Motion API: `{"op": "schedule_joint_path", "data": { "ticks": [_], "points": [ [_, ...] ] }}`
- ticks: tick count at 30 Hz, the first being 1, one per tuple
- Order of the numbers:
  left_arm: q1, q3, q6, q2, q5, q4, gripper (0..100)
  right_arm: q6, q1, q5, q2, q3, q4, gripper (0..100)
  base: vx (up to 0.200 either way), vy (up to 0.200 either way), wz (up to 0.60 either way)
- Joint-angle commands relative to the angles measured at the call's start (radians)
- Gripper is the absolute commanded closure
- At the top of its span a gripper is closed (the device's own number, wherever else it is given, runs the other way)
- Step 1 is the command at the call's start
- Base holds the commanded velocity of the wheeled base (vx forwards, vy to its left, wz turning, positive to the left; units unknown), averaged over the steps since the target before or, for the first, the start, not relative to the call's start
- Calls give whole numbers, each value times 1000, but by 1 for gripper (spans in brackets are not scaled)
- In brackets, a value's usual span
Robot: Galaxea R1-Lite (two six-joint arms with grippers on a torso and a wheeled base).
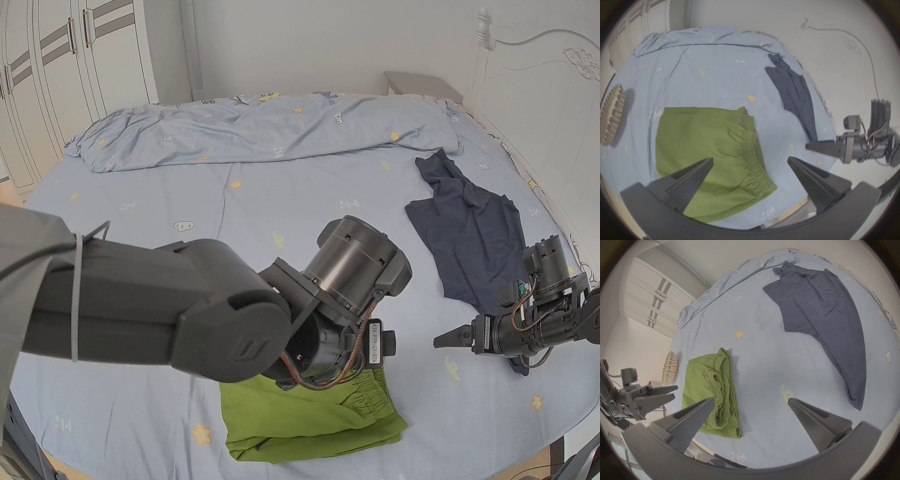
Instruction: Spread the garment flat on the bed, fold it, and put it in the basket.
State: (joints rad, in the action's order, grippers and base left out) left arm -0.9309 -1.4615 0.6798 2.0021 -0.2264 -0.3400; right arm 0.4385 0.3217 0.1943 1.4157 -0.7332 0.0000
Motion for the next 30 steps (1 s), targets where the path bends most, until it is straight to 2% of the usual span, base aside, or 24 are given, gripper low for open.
{"op": "schedule_joint_path", "data": {
  "ticks": [1,2,3,4,6,10,11,12,14,16,17,19,21,30],
  "points": [
    [7,0,43,3,-2,38,0,0,2,1,0,0,0,0,0,0,0],
    [38,7,84,-36,9,53,0,0,4,2,0,-2,0,0,0,0,0],
    [41,9,87,-40,10,53,0,0,4,2,-1,-2,0,0,0,0,0],
    [78,21,107,-85,42,55,0,0,7,2,-1,-2,0,0,0,0,0],
    [172,89,133,-190,208,56,0,-1,8,5,-1,-3,0,0,0,0,0],
    [388,233,126,-353,587,68,0,-1,13,7,-1,-6,0,0,0,0,0],
    [415,253,122,-362,628,75,0,-1,13,7,-1,-6,0,0,0,0,0],
    [512,342,98,-390,748,113,0,-1,17,7,-4,-5,0,0,0,0,0],
    [612,472,17,-396,840,194,0,-1,19,7,-6,-5,0,0,0,0,0],
    [711,633,-97,-384,903,322,0,-1,20,7,-9,-5,0,0,0,0,0],
    [736,682,-129,-375,920,368,0,0,22,7,-9,-5,0,0,0,0,0],
    [767,788,-180,-342,969,483,0,2,30,7,-9,-3,0,0,0,0,0],
    [768,845,-198,-333,980,541,0,6,40,5,-9,-3,0,0,0,0,0],
    [761,871,-204,-261,978,582,0,9,51,4,-11,-2,0,0,0,0,0]
  ]
}}
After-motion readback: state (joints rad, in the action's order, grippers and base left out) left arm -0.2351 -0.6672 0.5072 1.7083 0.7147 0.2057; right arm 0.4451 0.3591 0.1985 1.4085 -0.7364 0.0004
